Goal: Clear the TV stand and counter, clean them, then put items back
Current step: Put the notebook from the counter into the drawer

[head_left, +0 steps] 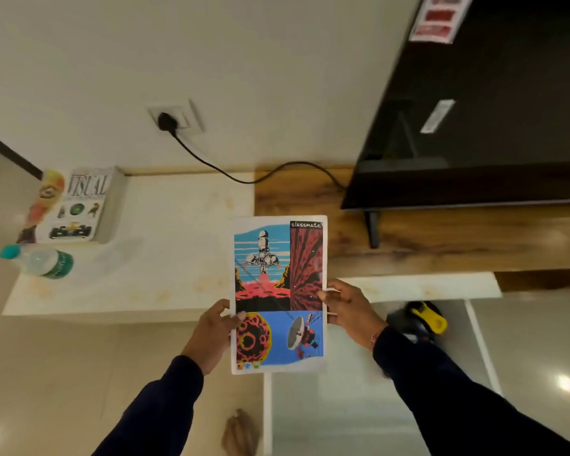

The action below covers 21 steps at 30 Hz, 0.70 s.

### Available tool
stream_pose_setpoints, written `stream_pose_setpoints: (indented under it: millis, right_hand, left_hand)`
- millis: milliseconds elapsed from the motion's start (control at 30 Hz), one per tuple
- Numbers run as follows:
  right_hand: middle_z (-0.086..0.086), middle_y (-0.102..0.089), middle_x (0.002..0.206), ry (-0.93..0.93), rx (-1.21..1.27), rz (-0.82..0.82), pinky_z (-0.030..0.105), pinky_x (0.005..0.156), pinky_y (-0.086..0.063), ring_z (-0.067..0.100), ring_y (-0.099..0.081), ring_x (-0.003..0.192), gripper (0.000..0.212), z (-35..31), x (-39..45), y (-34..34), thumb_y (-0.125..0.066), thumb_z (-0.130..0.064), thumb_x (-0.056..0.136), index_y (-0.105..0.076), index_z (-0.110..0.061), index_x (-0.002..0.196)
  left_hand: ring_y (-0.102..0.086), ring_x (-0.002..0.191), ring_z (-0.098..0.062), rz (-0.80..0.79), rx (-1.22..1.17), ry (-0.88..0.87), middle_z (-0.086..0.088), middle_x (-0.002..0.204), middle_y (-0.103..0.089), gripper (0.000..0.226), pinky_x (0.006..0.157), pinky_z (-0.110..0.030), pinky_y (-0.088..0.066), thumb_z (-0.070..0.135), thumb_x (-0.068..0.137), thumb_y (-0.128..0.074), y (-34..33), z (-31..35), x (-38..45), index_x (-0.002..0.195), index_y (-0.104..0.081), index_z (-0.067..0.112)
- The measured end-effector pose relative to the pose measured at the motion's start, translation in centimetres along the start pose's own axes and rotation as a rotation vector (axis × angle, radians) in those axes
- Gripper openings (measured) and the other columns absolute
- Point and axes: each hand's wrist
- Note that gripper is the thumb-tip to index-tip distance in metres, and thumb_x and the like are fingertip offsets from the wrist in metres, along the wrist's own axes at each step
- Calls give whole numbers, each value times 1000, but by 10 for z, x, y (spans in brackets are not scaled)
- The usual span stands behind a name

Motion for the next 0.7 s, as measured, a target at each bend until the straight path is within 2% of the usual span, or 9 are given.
stream_pose_setpoints:
  millis: [100, 167, 233, 300, 367, 467, 500, 567, 700]
  right_hand:
    - [18, -75, 111, -45, 27, 31, 42, 89, -57, 30, -71, 102, 17, 41, -26, 47, -62, -10, 101, -69, -9, 116]
    - [17, -75, 110, -67, 17, 43, 36, 88, -57, 24, -70, 101, 19, 67, -42, 67, -63, -8, 99, -72, -10, 116]
    - [17, -75, 114, -95, 16, 62, 35, 92, -56, 23, -70, 105, 22, 95, -51, 79, -64, -8, 99, -73, -9, 119]
    - [12, -76, 113, -116, 36, 77, 36, 93, -55, 21, -70, 105, 23, 124, -53, 88, -64, -8, 99, -74, -9, 119]
    - [2, -78, 98, -143, 48, 104, 27, 82, -57, 14, -70, 93, 19, 148, -51, 88, -62, -5, 99, -75, -8, 112]
    - [-2, -76, 85, -184, 52, 149, 23, 71, -57, 13, -70, 84, 19, 188, -42, 83, -61, 1, 98, -77, -9, 98]
    - [3, -76, 88, -176, 32, 153, 25, 72, -58, 17, -71, 87, 17, 200, -35, 83, -61, 1, 98, -76, -7, 97]
    - [15, -74, 98, -171, 12, 155, 33, 76, -60, 26, -70, 94, 14, 225, -17, 81, -61, -1, 99, -75, -3, 100]
    - [23, -74, 98, -130, -178, 131, 63, 85, -56, 42, -70, 89, 19, 265, 19, 82, -63, -17, 100, -80, -25, 98]
  left_hand:
    - [-69, 101, -42, 40, 16, 25, -18, 98, -75, 31, 92, -61, -52, 10, 74, -82, -47, -30, 4, 100, -66, 3]
    - [-69, 99, -44, 82, -24, 29, -16, 98, -75, 27, 87, -56, -56, 3, 77, -81, -77, -47, 4, 100, -66, 8]
    - [-71, 98, -39, 120, -12, 32, -14, 101, -75, 23, 78, -45, -59, 3, 85, -76, -99, -65, 5, 104, -63, 9]
    - [-72, 96, -32, 125, 60, 29, -12, 106, -74, 23, 78, -41, -59, 7, 90, -72, -118, -88, 9, 109, -61, 11]
    - [-71, 98, -26, 138, 154, 21, -8, 110, -73, 27, 83, -42, -60, 9, 89, -71, -131, -107, 14, 114, -60, 14]
    - [-65, 98, -17, 115, 297, 23, 3, 108, -66, 35, 79, -25, -54, 13, 89, -72, -144, -135, 24, 117, -51, 17]
    - [-63, 99, -17, 109, 336, 28, 2, 109, -64, 38, 80, -23, -52, 14, 88, -72, -148, -144, 29, 117, -48, 17]
    - [-61, 107, -20, 120, 405, 44, -4, 116, -61, 43, 88, -29, -52, 14, 88, -73, -152, -164, 44, 119, -44, 15]
    - [-64, 113, -21, 125, 441, 111, -1, 120, -63, 49, 89, -26, -49, 15, 90, -71, -158, -198, 65, 127, -39, 10]
Point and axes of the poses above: each hand's wrist, its own x-axis towards the middle knuckle, its own y-axis out of the back of the hand, z = x × y
